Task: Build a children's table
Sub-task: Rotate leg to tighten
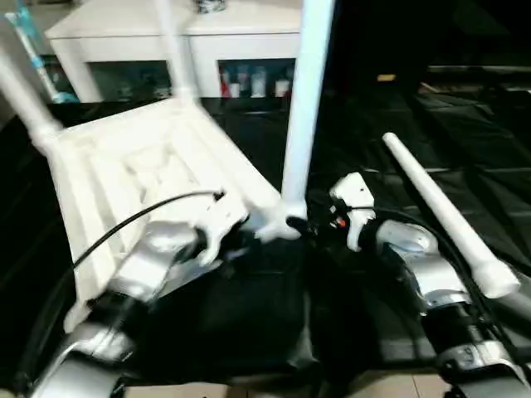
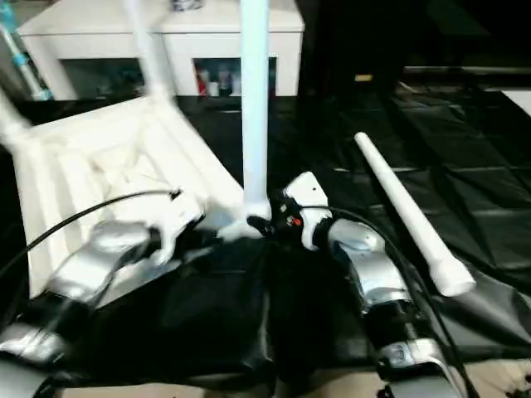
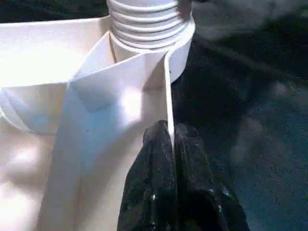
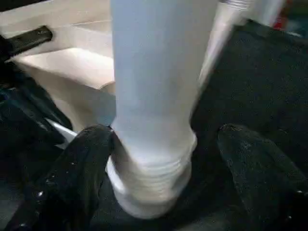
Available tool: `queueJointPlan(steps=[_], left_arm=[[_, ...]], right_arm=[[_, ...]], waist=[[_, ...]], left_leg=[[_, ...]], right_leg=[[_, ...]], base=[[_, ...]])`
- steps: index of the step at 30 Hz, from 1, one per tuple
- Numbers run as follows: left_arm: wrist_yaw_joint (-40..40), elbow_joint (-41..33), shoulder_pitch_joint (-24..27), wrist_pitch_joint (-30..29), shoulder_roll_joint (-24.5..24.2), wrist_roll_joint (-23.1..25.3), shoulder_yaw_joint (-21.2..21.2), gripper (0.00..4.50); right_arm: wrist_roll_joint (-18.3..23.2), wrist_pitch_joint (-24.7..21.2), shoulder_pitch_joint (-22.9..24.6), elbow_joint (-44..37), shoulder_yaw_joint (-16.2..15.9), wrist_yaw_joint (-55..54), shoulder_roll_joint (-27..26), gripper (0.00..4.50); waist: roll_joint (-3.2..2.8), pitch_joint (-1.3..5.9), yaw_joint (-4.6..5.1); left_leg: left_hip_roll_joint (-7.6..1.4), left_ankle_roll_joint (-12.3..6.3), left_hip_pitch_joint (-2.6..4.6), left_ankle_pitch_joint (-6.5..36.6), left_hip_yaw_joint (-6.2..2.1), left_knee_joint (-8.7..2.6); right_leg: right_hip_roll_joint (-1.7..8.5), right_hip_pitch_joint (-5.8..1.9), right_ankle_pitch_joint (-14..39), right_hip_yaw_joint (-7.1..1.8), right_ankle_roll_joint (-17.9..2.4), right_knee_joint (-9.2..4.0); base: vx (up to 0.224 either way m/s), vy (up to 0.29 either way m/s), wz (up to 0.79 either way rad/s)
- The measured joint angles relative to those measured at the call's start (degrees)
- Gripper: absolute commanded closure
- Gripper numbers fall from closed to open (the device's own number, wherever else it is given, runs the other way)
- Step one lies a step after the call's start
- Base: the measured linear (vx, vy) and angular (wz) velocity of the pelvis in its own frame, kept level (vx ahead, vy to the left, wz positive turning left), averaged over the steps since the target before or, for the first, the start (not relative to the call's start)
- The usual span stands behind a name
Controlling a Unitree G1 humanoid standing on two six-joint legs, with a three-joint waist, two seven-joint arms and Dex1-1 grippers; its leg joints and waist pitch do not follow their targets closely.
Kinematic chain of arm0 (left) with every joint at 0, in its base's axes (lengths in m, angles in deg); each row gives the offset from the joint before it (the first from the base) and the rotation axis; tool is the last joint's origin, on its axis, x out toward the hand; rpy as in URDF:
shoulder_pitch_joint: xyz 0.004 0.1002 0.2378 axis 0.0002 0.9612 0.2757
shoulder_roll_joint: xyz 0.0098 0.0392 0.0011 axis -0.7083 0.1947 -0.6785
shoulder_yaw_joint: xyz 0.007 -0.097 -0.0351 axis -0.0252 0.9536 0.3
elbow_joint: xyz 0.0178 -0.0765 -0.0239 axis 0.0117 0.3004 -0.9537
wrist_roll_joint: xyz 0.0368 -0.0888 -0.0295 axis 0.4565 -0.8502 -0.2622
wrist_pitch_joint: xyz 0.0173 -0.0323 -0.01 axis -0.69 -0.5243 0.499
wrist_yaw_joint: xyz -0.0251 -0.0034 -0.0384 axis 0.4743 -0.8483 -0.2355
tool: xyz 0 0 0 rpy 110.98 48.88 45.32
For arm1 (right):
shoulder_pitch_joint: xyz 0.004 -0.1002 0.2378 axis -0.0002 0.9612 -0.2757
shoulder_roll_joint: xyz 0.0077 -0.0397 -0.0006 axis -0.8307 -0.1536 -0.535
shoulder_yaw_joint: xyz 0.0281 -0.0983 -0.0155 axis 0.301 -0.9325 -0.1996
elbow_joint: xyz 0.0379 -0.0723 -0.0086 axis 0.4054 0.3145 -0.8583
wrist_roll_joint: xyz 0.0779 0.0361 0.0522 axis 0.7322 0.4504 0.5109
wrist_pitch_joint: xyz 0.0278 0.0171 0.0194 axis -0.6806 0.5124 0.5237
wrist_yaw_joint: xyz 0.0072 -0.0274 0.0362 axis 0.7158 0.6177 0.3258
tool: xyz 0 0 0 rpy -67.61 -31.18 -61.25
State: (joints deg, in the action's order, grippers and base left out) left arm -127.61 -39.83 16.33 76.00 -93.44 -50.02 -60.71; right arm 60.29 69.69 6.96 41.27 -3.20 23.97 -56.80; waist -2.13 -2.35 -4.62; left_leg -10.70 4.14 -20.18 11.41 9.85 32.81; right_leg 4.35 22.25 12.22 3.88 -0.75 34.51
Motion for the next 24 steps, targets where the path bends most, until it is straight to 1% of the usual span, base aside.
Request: queueJointPlan(steps=[1,4,7,9,19,22,24], left_arm=[[-0.62,-0.45,0.21,0.19,-0.17,-0.01,-0.32,4.5],[-2.08,-1.34,0.78,0.91,-0.73,-0.2,-0.81,4.5],[-3.16,-1.82,1.11,0.92,-1.25,-0.41,-0.81,4.5],[-3.85,-2.19,1.43,0.93,-1.63,-0.49,-0.88,4.5],[-4.81,-3.24,1.83,0.65,-2.21,-0.49,-1.09,4.5],[-4.82,-3.43,1.86,0.5,-2.23,-0.49,-1.16,4.5],[-4.82,-3.46,1.85,0.31,-2.21,-0.49,-1.14,4.5]], right_arm=[[0.2,-0.12,0.39,-0.91,-0.21,1.19,0.37,0.68],[1.1,-0.4,0.96,-2.98,-1.41,4.75,1.99,0.68],[2.69,-1.53,2.64,-5.35,-2.04,8.48,3.21,0.68],[3.15,-2.02,2.77,-5.69,-2.16,9.98,3.9,0.68],[3.1,-2.17,2.73,-5.55,-2.58,10.09,3.61,0.68],[1.97,-1.08,2.47,-4.55,-3.24,9.54,3.55,0.68],[1.74,-0.68,2.4,-3.8,-3.25,8.95,3.19,1.01]], waist=[[0.0,0.0,-0.33],[0.02,-0.01,-0.8],[0.08,-0.04,-0.83],[0.11,-0.06,-0.79],[0.14,-0.07,-0.76],[0.14,-0.07,-0.77],[0.14,-0.07,-0.77]], left_leg=[[0.0,-0.06,-0.03,0.04,0.0,0.08],[-0.01,-0.19,-0.15,0.13,0.0,0.37],[-0.02,-0.22,-0.17,0.16,0.0,0.62],[-0.05,-0.21,-0.14,0.16,0.0,0.76],[-0.09,-0.13,-0.2,0.11,0.0,0.83],[-0.09,-0.15,-0.26,0.11,0.0,0.86],[-0.09,-0.15,-0.26,0.11,0.0,0.87]], right_leg=[[0.01,0.0,0.0,0.0,0.0,0.0],[0.06,0.0,0.0,-0.01,0.0,0.12],[0.08,0.0,0.0,-0.03,0.0,0.29],[0.09,0.0,0.0,-0.04,0.0,0.46],[0.09,0.02,0.0,-0.02,0.0,0.56],[0.09,0.05,0.0,-0.01,0.0,0.56],[0.09,0.06,0.0,-0.02,0.0,0.57]], base=[[0.0,0.0,0.0],[0.0,0.0,0.0],[0.0,0.0,0.0],[0.0,0.0,0.0],[0.0,0.0,0.0],[0.0,0.0,0.0],[0.0,0.0,0.0]])
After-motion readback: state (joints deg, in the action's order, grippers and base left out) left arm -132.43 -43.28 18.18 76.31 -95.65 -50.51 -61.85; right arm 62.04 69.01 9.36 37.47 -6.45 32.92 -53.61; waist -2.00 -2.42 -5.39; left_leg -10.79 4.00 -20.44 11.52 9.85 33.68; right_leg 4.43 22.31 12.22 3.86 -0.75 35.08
